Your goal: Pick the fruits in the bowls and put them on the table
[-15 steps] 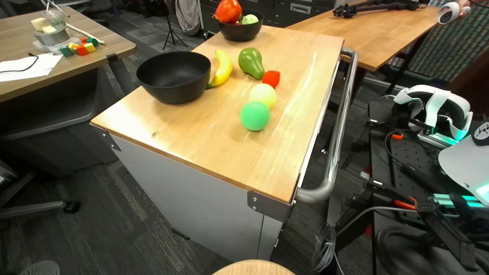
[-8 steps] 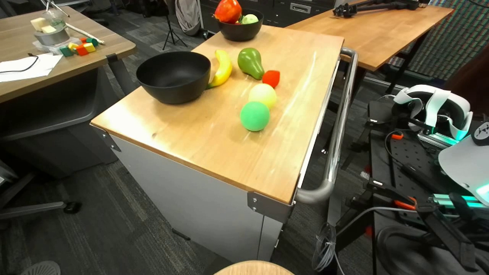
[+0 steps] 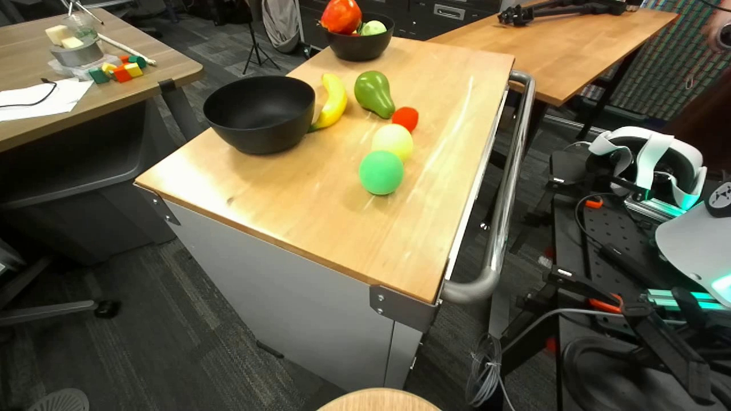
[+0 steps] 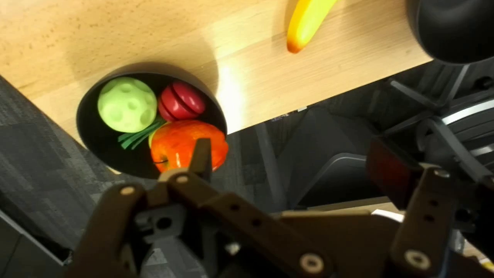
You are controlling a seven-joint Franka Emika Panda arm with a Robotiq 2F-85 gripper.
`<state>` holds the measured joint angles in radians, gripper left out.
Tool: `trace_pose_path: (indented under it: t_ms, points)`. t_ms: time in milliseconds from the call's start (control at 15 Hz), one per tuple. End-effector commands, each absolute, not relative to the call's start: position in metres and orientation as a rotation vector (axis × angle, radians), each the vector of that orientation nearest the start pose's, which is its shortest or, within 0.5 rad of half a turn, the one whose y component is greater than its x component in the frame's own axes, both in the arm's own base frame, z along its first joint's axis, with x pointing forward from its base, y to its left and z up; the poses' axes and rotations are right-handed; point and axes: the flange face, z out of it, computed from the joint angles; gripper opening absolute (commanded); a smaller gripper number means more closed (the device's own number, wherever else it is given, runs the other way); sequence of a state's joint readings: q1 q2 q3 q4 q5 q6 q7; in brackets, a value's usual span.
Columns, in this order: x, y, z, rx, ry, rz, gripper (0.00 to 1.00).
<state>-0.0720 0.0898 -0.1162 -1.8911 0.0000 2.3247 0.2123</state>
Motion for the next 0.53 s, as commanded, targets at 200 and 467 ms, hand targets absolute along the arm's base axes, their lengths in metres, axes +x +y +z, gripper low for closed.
trace_pose_path:
  t_ms: [200, 467]
  points:
    - [0.654, -0.168, 0.484, -2.917, 1.005, -0.589, 1.00]
    - [0.676, -0.197, 0.451, -2.871, 1.183, -0.555, 1.00]
